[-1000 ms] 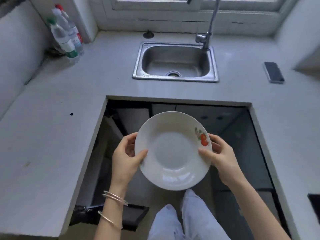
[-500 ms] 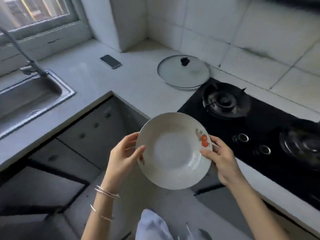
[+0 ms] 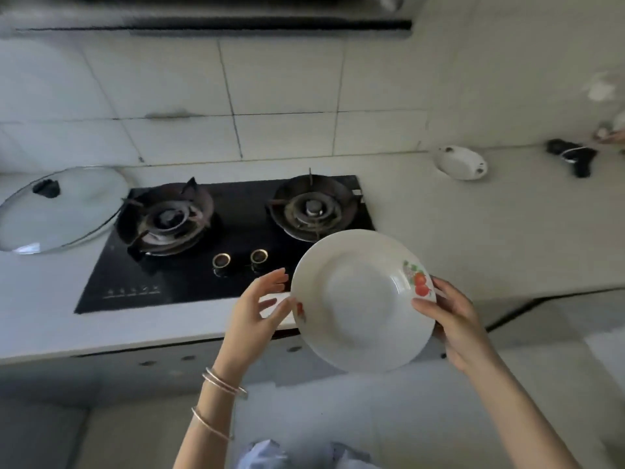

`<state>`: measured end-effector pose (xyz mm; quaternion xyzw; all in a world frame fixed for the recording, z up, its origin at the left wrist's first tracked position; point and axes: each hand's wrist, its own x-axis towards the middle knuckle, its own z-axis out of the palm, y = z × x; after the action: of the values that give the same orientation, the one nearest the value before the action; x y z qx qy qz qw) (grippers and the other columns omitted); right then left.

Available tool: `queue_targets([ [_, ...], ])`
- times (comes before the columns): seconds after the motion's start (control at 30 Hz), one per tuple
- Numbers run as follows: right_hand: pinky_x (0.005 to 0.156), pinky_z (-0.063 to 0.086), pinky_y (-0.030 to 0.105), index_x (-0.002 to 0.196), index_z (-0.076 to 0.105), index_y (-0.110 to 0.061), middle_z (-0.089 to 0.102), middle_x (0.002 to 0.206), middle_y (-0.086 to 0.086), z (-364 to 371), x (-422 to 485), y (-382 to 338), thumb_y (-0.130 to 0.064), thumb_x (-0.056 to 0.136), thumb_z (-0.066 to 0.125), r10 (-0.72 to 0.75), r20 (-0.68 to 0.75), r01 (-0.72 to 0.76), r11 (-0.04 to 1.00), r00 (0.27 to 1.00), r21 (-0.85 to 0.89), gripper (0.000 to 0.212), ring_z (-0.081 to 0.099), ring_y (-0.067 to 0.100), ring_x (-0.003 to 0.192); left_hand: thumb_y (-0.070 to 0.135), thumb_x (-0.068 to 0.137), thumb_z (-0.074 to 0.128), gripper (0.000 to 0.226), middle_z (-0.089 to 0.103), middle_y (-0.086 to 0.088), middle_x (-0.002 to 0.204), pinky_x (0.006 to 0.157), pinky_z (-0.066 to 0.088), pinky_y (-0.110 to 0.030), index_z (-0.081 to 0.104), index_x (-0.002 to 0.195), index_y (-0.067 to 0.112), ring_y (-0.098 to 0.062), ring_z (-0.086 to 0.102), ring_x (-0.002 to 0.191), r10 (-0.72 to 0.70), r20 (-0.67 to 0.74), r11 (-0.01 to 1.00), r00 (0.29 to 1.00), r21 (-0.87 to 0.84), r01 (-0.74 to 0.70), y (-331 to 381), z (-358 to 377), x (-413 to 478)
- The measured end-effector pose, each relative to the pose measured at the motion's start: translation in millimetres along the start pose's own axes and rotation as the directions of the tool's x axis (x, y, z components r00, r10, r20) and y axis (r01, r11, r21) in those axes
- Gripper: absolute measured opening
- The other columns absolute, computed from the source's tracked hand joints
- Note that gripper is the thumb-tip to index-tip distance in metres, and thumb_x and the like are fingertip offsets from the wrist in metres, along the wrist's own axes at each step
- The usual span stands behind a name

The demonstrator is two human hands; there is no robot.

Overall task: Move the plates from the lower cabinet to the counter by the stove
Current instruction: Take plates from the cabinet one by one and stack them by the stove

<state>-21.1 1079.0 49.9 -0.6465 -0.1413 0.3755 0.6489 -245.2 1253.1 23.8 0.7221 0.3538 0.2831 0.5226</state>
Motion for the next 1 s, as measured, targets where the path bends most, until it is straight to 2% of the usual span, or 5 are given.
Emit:
queue_targets([
  [0.3,0.055,0.051,0.024,0.102,0.067,-0.015,0.071,0.085,0.003,-120.4,-23.4,-15.0,0.009,0.081,0.057,-0.023,-0.308,0.058,0.992,0.951,0.108,0.033,0.064,0.013,0.072,0.019,0.085,0.067,0.039,0.066,0.011,0.11,0.091,0.05,-0.027,0.057,0.122,0.027,-0.004,0.061,0.104,0.129,0.352,0.99,0.927,0.003,-0.139,42.8,144.6,62.7],
  [0.5,0.068,0.052,0.034,0.097,0.069,-0.016,0.073,0.089,0.008,-168.2,-15.8,-25.4,0.01,0.079,0.058,-0.037,-0.506,0.132,0.979,0.862,0.154,0.033,0.066,0.021,0.077,0.039,0.083,0.057,0.045,0.062,0.014,0.115,0.093,0.048,-0.028,0.054,0.125,0.024,0.0,0.056,0.108,0.216,0.49,0.967,0.845,0.015,-0.255,63.8,200.3,116.7],
  [0.63,0.057,0.054,0.027,0.104,0.066,-0.013,0.072,0.095,0.009,-198.1,5.0,-36.1,0.009,0.08,0.059,-0.044,-0.596,0.18,0.969,0.802,0.171,0.033,0.066,0.018,0.077,0.037,0.087,0.054,0.039,0.058,0.014,0.119,0.097,0.044,-0.029,0.052,0.125,0.027,-0.001,0.054,0.111,0.312,0.508,0.936,0.802,-0.02,-0.351,92.0,239.2,167.6],
  [0.83,0.07,0.058,0.038,0.108,0.064,-0.012,0.071,0.101,0.009,-246.1,36.7,-53.4,0.005,0.082,0.06,-0.079,-0.662,0.237,0.959,0.745,0.152,0.032,0.066,0.023,0.086,0.047,0.087,0.043,0.058,0.053,0.001,0.127,0.099,0.026,-0.016,0.051,0.131,0.01,-0.015,0.044,0.117,0.529,0.567,0.715,0.631,0.102,-0.691,120.4,310.9,220.7],
  [1.0,0.058,0.055,0.026,0.098,0.064,-0.016,0.074,0.085,-0.003,-298.8,59.1,-63.4,0.004,0.083,0.059,-0.055,-0.698,0.25,0.951,0.714,0.182,0.026,0.066,0.015,0.075,0.041,0.09,0.042,0.053,0.056,-0.011,0.129,0.098,0.042,-0.046,0.053,0.129,0.007,-0.031,0.048,0.12,0.592,0.594,0.534,0.545,0.217,-0.817,120.5,369.6,234.9],
])
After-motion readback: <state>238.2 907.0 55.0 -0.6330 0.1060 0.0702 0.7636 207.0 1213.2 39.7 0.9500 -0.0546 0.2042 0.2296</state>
